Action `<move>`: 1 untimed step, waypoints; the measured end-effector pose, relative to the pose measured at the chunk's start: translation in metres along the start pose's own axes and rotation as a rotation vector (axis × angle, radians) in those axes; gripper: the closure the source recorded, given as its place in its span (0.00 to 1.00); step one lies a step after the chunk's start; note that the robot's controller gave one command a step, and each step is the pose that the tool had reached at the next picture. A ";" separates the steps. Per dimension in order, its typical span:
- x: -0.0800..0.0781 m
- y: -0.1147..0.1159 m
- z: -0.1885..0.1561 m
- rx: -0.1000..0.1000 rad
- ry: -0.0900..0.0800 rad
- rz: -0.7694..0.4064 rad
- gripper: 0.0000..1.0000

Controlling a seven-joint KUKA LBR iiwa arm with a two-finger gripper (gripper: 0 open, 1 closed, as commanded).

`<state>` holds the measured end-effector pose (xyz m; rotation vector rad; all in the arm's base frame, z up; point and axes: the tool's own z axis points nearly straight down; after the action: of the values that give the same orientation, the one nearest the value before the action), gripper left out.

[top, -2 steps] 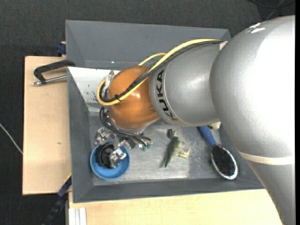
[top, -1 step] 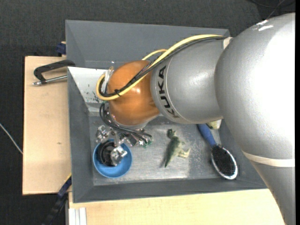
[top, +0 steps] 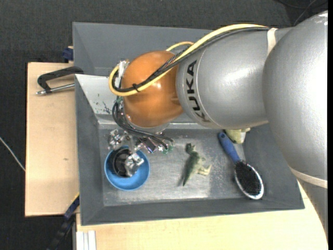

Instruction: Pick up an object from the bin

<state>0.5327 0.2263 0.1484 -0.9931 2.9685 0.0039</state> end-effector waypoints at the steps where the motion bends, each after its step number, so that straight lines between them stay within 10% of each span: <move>1: -0.003 0.000 -0.045 0.000 -0.001 0.001 1.00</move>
Offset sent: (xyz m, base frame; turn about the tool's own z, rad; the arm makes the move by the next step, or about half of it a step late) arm 0.0001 0.0001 0.0411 0.0000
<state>0.5347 0.2284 0.1935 -0.9920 2.9682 0.0037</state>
